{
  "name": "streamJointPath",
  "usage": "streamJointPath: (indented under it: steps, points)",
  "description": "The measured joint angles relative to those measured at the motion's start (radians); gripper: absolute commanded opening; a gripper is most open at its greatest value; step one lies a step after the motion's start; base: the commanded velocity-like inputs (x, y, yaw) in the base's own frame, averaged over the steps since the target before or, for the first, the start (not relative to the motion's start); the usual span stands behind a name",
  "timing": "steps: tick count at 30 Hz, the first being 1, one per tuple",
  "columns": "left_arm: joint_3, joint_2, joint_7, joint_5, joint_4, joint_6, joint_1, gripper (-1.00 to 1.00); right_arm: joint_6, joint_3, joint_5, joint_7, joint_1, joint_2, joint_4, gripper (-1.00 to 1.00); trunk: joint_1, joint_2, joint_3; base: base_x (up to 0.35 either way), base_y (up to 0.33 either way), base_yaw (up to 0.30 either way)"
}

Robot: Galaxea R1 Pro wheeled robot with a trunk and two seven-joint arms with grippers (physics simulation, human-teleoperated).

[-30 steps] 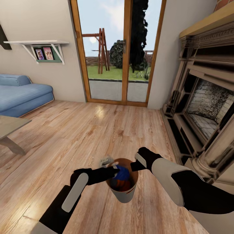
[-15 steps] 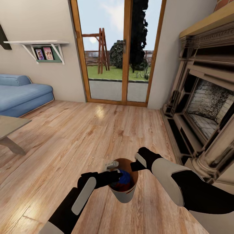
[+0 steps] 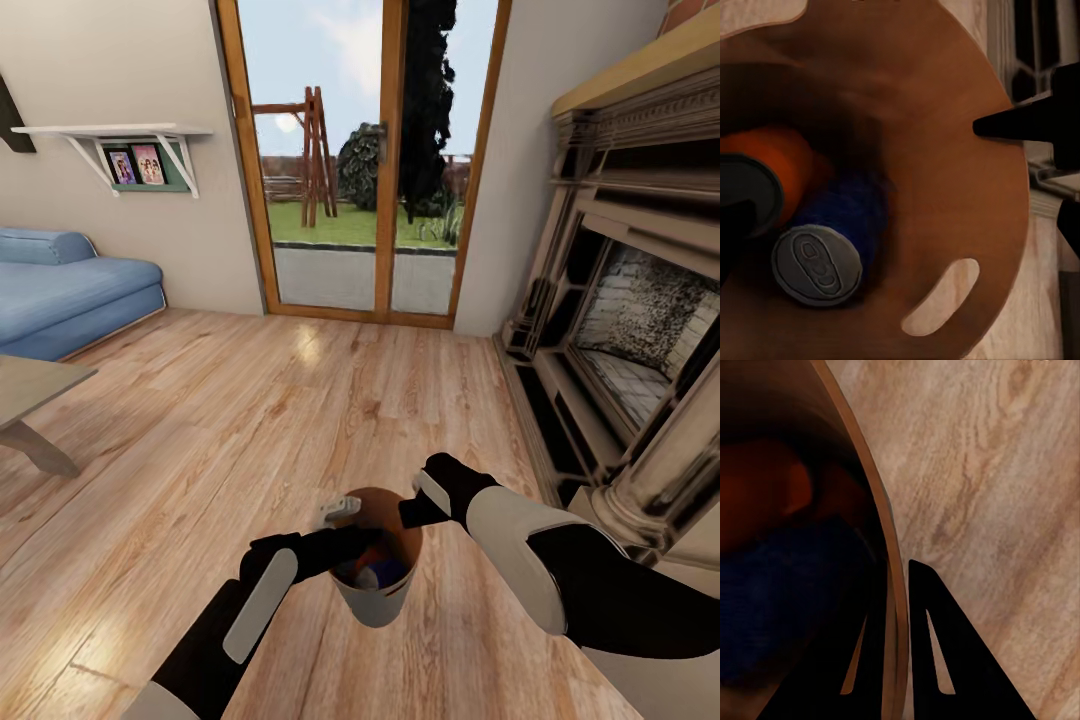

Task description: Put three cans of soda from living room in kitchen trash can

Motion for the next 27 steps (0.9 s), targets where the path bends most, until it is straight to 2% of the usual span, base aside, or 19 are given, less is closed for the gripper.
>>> streamJointPath:
  steps: [5,10,15,17,19,25,27]
  points:
    - [0.0,0.003,0.009,0.001,0.003,-0.036,0.0,1.0,0.0,0.008,0.007,0.004,0.0,0.0,0.0,-1.0,0.0,0.0,0.0,0.0,0.0,0.0]
    - [0.005,0.009,0.006,0.004,-0.014,-0.036,0.001,1.0,0.0,0.003,0.004,0.005,0.0,0.0,0.0,-1.0,0.0,0.0,0.0,0.0,0.0,0.0]
    - [0.012,0.011,0.005,0.005,-0.071,-0.017,0.001,1.0,0.0,0.003,0.005,0.005,0.0,0.0,0.0,-1.0,0.0,0.0,0.0,0.0,0.0,0.0]
    - [0.016,0.016,0.005,0.005,-0.118,0.012,0.001,1.0,0.0,0.005,0.007,0.005,0.0,0.0,0.0,-1.0,0.0,0.0,0.0,0.0,0.0,0.0]
    - [0.017,0.028,0.005,0.005,-0.151,0.033,0.002,1.0,0.0,0.005,0.007,0.005,0.0,0.0,0.0,-1.0,0.0,0.0,0.0,0.0,0.0,0.0]
    - [0.026,0.095,0.005,0.012,-0.222,0.066,0.004,1.0,0.0,0.002,0.006,0.005,0.0,0.0,0.0,-1.0,0.0,0.0,0.0,0.0,0.0,0.0]
    - [0.066,0.126,0.004,0.013,-0.231,0.069,0.005,1.0,-0.001,0.003,0.007,0.005,0.0,0.0,0.0,-1.0,0.0,0.0,0.0,0.0,0.0,0.0]
